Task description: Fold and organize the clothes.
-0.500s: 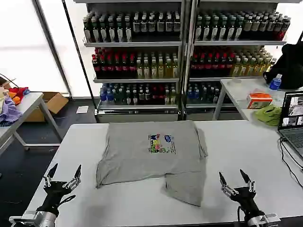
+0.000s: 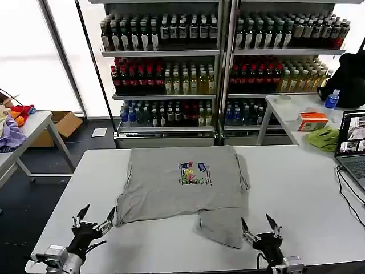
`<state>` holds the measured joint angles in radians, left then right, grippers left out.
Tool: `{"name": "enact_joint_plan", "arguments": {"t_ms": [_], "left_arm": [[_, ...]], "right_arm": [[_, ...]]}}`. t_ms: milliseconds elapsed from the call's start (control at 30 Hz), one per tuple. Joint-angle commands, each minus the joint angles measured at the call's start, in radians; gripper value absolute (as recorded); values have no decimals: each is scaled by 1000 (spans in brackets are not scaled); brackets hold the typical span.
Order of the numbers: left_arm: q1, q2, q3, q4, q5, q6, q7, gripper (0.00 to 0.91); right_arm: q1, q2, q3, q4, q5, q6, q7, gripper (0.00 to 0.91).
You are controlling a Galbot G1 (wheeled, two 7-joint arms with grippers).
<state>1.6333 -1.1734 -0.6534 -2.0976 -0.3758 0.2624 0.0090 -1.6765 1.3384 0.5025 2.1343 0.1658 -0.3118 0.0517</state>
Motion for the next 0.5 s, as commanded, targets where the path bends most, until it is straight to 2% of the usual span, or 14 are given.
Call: {"name": "enact_joint_plan", "arguments": {"t_ms": [33, 300, 500], "left_arm": [[-30, 27, 84, 16, -35, 86, -23, 907], [-45, 11, 97, 8, -37, 86, -26, 907], [-75, -5, 113, 83, 6, 69, -32, 907]], "right_arm": [[-3, 9, -83, 15, -31, -105, 68, 907], [18, 26, -93, -10, -31, -98, 55, 907], [21, 27, -108, -17, -38, -98, 54, 907]]}}
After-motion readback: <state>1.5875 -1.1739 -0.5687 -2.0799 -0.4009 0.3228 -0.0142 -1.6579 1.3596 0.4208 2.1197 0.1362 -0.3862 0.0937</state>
